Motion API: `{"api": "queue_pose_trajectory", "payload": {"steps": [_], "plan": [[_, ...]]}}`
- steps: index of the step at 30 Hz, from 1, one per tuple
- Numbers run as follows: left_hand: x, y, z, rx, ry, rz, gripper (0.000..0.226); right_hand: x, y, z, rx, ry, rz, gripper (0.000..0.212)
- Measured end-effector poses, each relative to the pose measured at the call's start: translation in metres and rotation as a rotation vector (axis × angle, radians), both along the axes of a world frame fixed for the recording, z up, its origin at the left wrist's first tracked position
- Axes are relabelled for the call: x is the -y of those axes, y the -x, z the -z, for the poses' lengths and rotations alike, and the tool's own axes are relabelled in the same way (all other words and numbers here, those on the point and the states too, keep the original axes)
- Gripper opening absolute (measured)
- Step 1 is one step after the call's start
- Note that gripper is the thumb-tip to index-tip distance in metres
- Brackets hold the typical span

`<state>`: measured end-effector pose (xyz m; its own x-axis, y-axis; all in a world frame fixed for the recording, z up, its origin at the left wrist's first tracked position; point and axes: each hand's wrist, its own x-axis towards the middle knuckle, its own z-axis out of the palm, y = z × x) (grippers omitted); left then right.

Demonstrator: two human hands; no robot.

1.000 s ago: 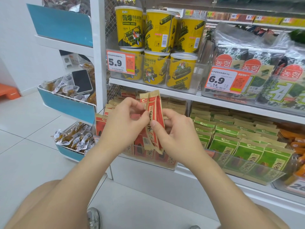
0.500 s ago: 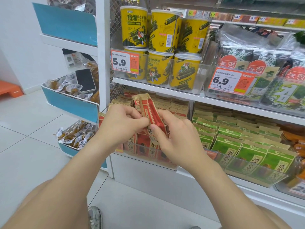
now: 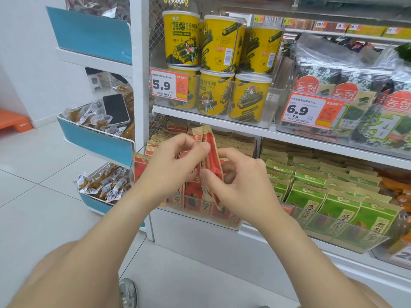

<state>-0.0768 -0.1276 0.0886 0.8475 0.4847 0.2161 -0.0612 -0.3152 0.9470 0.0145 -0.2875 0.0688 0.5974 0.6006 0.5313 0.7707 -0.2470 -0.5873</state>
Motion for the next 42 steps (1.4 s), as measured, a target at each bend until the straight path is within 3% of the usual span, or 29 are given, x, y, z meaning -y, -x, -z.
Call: {"api": "queue_pose_trajectory", "payload": {"steps": [2,5,12,19,24,29,36,42], "plan": [[0.005,0.001,0.000,0.002,-0.094,0.041,0.038,0.000,0.004,-0.002,-0.020,0.016,-0.045,0.022],[0.005,0.000,0.004,-0.009,-0.083,0.120,0.032,0.000,0.004,-0.004,-0.083,-0.013,-0.077,0.006],[0.005,-0.001,0.002,-0.003,0.019,0.203,0.026,0.003,-0.003,-0.013,-0.621,-0.230,-0.142,0.005],[0.006,-0.003,0.001,-0.040,0.076,0.223,0.023,0.002,-0.002,-0.015,-0.840,-0.269,-0.100,0.003],[0.005,-0.003,0.001,-0.011,0.082,0.232,0.026,0.002,-0.002,-0.016,-0.834,-0.289,-0.099,0.004],[0.006,-0.001,0.000,0.016,0.153,0.225,0.028,0.003,-0.002,-0.014,-0.708,-0.233,-0.106,0.009],[0.010,-0.005,-0.001,0.180,0.276,0.037,0.035,0.004,-0.004,-0.015,-0.701,-0.042,-0.129,0.029],[0.009,-0.003,-0.002,0.105,0.214,0.160,0.032,0.000,-0.003,-0.016,-0.670,-0.234,-0.064,0.016]]}}
